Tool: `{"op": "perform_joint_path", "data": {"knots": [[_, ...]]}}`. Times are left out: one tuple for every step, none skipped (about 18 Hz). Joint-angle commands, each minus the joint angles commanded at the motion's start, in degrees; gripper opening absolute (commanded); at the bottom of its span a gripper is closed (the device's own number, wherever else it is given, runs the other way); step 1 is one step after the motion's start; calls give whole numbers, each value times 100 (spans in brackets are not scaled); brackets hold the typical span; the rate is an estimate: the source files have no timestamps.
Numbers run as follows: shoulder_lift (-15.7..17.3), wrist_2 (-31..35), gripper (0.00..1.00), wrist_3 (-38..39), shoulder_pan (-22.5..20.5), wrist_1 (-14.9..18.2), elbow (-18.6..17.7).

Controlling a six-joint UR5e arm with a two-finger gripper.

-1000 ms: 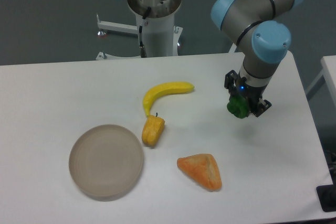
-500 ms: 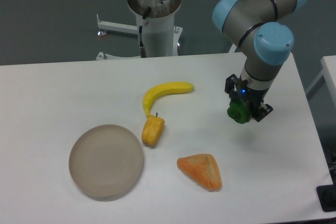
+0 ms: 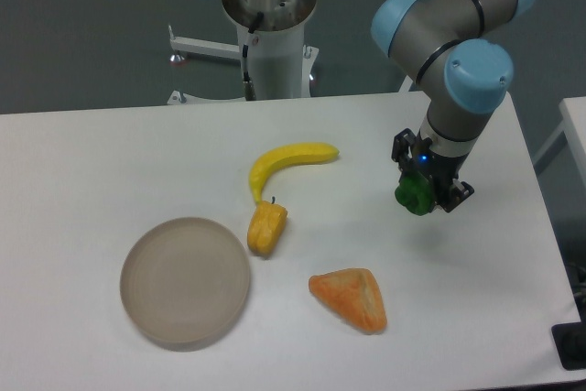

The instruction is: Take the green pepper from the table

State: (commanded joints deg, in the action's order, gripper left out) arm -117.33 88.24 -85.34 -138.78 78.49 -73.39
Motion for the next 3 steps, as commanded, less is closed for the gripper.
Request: {"op": "perform_joint_path", "data": {"knots": [[0,0,36,0,9,-9,0],[0,0,36,0,9,0,0],[0,0,36,0,0,0,0]]}}
